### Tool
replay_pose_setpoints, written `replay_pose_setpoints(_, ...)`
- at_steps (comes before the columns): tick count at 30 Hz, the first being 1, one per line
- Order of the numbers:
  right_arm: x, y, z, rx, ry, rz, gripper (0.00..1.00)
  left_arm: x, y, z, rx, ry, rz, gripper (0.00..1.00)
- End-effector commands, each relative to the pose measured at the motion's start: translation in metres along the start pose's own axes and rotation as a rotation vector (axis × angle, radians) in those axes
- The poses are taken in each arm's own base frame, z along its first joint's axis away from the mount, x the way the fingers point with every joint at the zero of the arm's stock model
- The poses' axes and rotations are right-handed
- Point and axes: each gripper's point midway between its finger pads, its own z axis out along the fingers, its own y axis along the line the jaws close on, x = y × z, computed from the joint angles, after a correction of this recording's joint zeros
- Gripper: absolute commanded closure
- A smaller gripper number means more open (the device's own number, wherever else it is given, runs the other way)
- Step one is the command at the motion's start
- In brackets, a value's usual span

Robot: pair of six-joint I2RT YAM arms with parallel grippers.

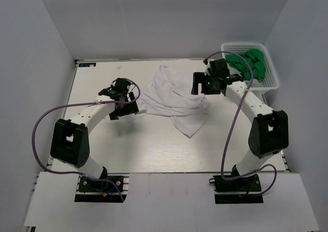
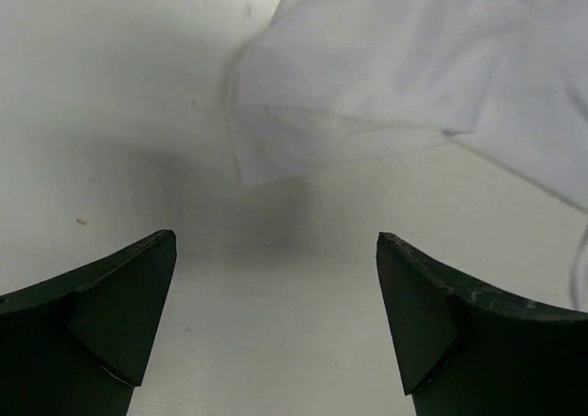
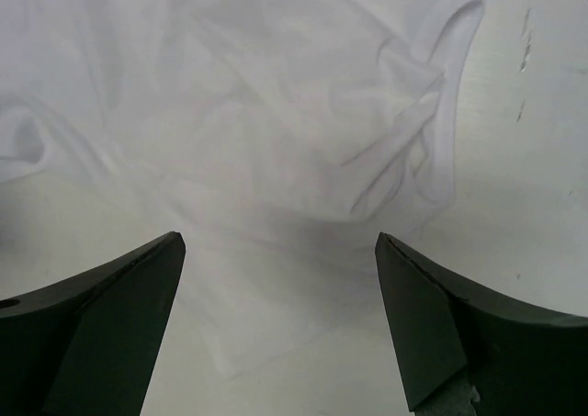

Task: Fold and stack the t-shirts
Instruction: Flatten out the tshirt

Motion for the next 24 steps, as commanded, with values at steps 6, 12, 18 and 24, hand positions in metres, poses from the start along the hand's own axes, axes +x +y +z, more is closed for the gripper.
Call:
replay_pose_setpoints(6,0.090,0.035,-0.036,-0.098,0.150,0.004,0.10,0.008,-0.024,0.019,0.122,-0.018,-0.048,0.02)
replay_pose_setpoints(12,0.122,0.050,-0.040,-0.112,0.224,-0.016,0.10,0.023,-0.005,0.055,0.003,0.050,-0.037,0.26)
replay_pose_setpoints(18,0.141,0.052,-0.036,-0.076,0.293,-0.039,0.10,0.026,-0.001,0.060,-0.015,0.040,-0.046,0.44)
replay_pose_setpoints(24,0.163,0.052,-0.031,-0.052,0.356,-0.067,0.10,0.019,-0.002,0.062,-0.023,0.017,-0.048,0.59)
